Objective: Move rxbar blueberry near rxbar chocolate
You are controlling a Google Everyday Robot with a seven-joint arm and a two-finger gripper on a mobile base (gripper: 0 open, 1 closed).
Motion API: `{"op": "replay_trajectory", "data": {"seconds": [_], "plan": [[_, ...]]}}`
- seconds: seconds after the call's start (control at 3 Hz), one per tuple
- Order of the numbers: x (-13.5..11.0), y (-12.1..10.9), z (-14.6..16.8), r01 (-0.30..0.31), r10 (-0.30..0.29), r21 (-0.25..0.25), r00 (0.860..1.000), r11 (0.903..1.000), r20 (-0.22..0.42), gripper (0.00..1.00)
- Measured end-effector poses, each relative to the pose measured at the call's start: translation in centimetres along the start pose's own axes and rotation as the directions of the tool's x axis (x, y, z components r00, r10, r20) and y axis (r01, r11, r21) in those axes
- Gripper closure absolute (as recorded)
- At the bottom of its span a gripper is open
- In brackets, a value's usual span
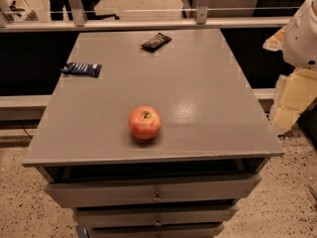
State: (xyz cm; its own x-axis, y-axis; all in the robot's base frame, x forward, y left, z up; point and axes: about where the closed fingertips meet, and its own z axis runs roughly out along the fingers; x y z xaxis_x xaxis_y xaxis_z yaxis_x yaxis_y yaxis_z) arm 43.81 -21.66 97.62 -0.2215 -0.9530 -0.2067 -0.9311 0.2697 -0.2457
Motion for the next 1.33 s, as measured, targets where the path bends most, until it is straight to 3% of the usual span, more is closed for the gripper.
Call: {"op": "replay_trajectory", "data": {"seconds": [0.33,0.67,1.0,1.33], "plan": [[0.0,0.0,0.0,0.0,0.0,0.0,1.0,1.0,0.0,0.0],[-4.2,-0.1,2.4,0.02,-0.019,-0.023,0.998,0.9995,0.057,0.0],[-11.4,0.3,6.5,0.059,-0.047,-0.071,0.985,0.9957,0.166,0.0],[-19.2,-0.1,9.2,0.078,-0.047,-0.096,0.956,0.9923,0.288,0.0]]}}
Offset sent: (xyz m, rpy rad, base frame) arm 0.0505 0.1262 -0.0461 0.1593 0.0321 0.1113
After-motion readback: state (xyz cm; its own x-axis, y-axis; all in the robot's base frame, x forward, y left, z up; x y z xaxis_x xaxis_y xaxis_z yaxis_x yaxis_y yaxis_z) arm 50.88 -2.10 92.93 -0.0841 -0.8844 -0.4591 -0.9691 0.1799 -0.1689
